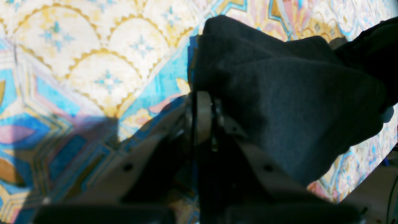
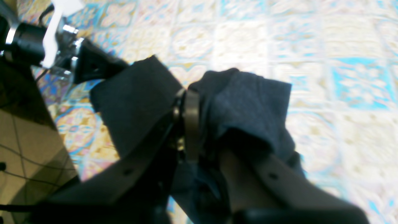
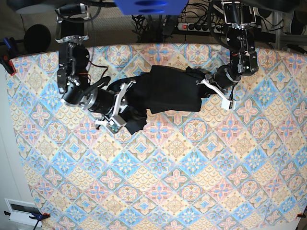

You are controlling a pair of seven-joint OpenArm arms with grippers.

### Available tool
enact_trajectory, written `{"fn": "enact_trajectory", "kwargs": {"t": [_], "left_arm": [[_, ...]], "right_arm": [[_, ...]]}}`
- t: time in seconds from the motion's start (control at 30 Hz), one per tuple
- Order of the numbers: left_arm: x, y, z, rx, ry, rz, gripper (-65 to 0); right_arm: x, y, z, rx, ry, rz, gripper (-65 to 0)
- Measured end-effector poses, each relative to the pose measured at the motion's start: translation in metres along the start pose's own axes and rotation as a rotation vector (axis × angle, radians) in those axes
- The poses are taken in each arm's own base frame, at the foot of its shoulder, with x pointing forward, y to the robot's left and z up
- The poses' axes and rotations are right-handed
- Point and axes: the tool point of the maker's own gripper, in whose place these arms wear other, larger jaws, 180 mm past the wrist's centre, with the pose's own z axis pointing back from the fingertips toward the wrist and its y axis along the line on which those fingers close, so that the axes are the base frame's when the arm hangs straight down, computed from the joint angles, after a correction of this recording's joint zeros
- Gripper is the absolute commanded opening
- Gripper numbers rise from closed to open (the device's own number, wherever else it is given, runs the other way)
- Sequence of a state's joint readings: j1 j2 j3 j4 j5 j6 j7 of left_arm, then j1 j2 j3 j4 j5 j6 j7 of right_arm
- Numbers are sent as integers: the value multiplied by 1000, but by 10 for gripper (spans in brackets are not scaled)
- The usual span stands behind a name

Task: Layout the t-shirt on the table in an organized manner, then fold the t-shirt properly
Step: 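Fold the strip end with the right gripper over toward the left gripper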

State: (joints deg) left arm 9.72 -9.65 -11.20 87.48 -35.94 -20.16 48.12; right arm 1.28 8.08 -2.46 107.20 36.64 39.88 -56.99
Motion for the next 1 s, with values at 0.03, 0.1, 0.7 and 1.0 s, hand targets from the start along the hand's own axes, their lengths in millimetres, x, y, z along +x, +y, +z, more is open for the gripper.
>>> {"fn": "enact_trajectory", "kwargs": {"t": [0.03, 0.1, 0.7, 1.0], "left_arm": [[0, 0, 0, 0, 0, 0, -646], [0, 0, 0, -1, 0, 0, -646], [-4, -14, -7, -31, -11, 38, -646], [-5, -14, -7, -32, -10, 39, -646]], "right_arm": [[2, 5, -4, 14, -6, 0, -650], [5, 15, -10, 45, -14, 7, -650], [-17, 83, -84, 159, 120, 166, -650], [-11, 76, -104, 167, 86, 173, -649]]}}
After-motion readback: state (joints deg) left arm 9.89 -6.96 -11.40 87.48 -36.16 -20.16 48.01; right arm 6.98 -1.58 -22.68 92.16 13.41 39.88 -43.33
